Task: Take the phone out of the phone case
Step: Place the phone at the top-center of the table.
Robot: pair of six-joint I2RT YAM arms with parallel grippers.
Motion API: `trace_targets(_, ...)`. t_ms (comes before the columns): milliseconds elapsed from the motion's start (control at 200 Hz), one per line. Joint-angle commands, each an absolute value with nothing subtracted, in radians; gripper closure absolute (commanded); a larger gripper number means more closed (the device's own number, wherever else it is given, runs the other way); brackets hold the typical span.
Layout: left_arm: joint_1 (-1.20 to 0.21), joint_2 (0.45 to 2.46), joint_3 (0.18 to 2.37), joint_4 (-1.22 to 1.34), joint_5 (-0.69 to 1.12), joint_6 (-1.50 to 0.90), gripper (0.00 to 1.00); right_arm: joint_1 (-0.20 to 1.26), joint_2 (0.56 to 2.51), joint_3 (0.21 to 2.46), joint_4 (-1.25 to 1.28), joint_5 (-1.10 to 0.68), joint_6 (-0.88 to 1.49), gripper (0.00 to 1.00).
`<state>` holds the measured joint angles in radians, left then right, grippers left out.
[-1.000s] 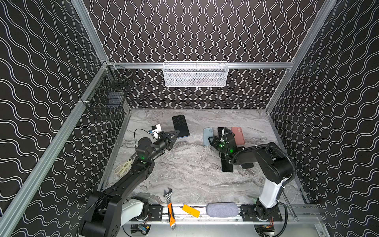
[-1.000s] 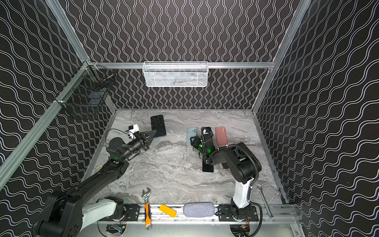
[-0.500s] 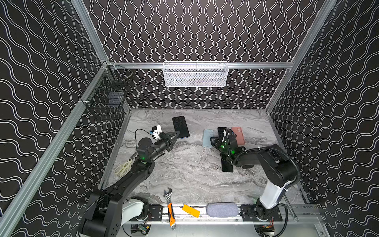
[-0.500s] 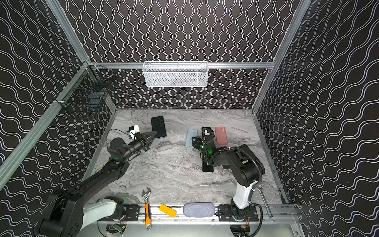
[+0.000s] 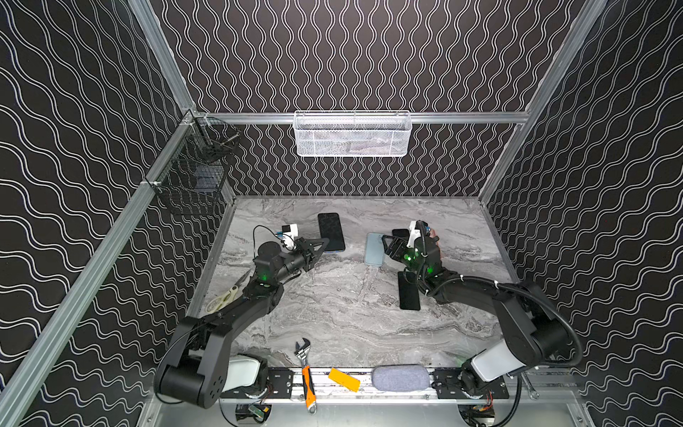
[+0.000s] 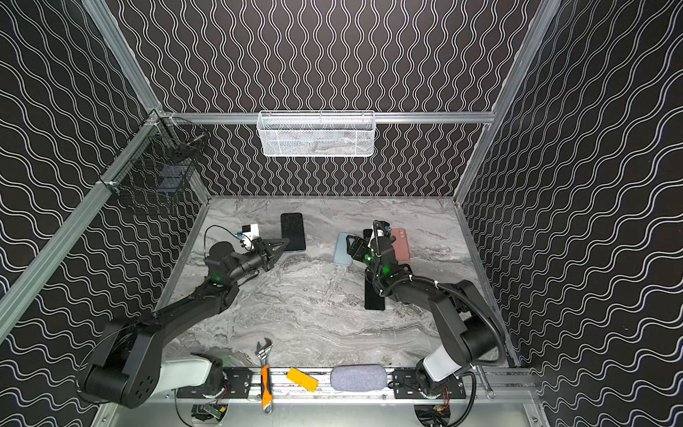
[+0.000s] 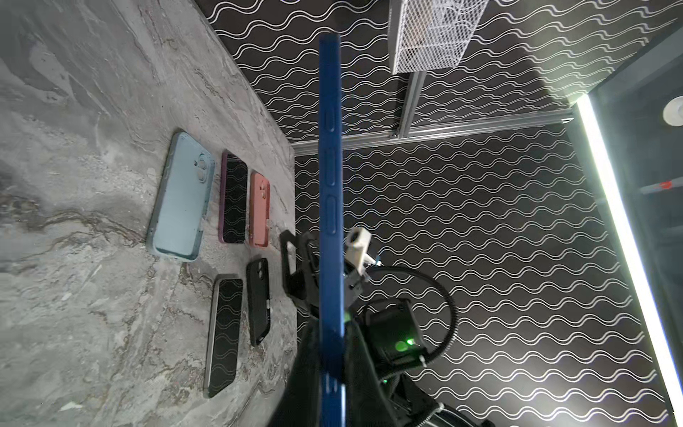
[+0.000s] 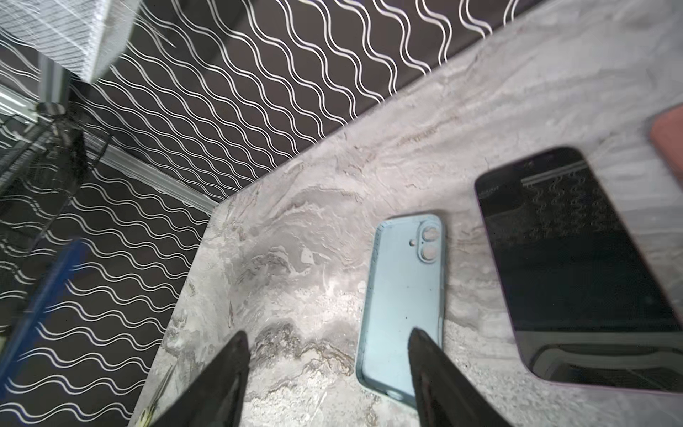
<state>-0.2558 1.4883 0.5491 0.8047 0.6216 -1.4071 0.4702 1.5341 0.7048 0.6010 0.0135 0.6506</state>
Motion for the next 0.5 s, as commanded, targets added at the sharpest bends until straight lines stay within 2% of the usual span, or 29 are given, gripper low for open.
trace_targets(0,-0.256,1.531,0.581,0.85,0.644,-1.303,1.0,0.469,1.476,0.713,0.501,0.019,0.564,0.27)
trace_targets(415,-0.257,1.744,0.713,0.844,0.68,-1.199,1.0,0.467,1.221,0.626,0.393,0.03,0.491,0.22)
trace_targets(481,-0.258,1.783,0.736,0.844,0.691,-1.179,1.0,0.464,1.194,0.608,0.389,0.013,0.481,0.17)
trace_targets(496,-0.257,1.791,0.739,0.843,0.691,-1.175,1.0,0.464,1.189,0.603,0.389,0.007,0.478,0.07)
